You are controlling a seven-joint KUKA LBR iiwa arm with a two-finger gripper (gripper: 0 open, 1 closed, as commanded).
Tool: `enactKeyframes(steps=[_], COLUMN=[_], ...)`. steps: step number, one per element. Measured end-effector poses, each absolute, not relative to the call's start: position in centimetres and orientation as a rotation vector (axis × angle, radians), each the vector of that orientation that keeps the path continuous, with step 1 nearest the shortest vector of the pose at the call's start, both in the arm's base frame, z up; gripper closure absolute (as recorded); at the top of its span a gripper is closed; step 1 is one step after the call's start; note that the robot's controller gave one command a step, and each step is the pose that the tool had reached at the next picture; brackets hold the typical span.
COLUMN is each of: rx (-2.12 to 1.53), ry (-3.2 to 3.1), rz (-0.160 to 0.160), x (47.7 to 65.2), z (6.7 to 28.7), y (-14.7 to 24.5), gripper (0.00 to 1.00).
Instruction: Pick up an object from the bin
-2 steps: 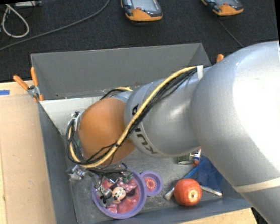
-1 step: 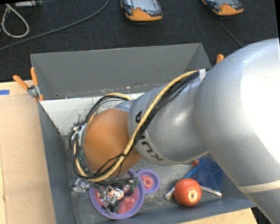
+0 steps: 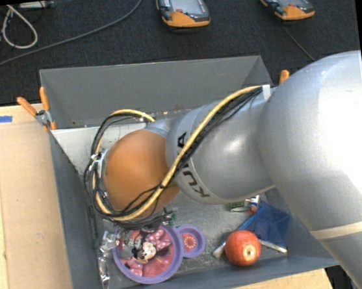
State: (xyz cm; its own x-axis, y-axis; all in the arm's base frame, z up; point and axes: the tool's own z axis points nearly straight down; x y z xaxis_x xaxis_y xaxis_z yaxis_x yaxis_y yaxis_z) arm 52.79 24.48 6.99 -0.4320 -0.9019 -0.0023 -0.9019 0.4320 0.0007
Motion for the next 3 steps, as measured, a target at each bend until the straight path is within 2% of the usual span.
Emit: enactKeyframes(steps=[2,3], rx=[-1.667,-1.671], ry=[2.662,2.670], rz=[0.005,0.008], x=[52.8,52.5], z=[7.9,11.3], y=[24.5,24.4], gripper=[1.00,1.00])
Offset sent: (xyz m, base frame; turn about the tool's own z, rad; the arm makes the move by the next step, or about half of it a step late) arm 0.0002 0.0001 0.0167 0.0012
